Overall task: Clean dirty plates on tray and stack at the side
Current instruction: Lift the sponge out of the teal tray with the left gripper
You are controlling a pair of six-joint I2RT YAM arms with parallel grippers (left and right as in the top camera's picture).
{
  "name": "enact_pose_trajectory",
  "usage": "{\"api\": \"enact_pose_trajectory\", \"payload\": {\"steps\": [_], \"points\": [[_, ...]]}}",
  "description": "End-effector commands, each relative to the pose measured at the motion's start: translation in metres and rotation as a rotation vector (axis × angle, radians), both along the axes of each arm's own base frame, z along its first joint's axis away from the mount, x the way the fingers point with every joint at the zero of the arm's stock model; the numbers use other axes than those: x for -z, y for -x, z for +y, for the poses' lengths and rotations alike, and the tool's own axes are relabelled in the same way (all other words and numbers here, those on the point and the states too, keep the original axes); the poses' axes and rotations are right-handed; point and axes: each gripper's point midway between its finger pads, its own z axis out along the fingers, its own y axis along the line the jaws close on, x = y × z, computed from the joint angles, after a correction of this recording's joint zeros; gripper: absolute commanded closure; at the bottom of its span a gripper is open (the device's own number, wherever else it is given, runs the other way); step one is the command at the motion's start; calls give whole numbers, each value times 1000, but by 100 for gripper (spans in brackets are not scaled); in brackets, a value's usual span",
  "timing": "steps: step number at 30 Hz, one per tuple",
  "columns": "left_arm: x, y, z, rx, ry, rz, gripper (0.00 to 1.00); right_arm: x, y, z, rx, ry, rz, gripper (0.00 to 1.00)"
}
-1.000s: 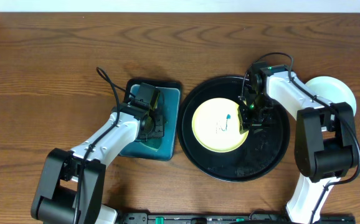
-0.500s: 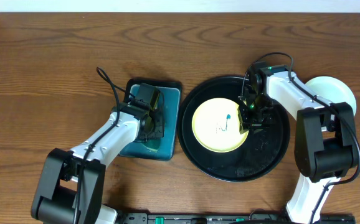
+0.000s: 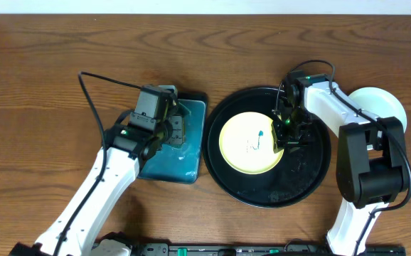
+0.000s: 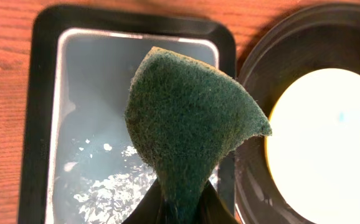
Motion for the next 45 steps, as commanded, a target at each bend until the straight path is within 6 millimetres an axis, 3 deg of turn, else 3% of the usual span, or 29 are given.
{"api": "enact_pose_trajectory", "payload": {"steps": [1,45], "points": [[-16,-3,0,8,0,-48,92,4,4,2,3,6,18,62],[-15,0,1,9,-3,-36,92,4,4,2,3,6,18,62]]}}
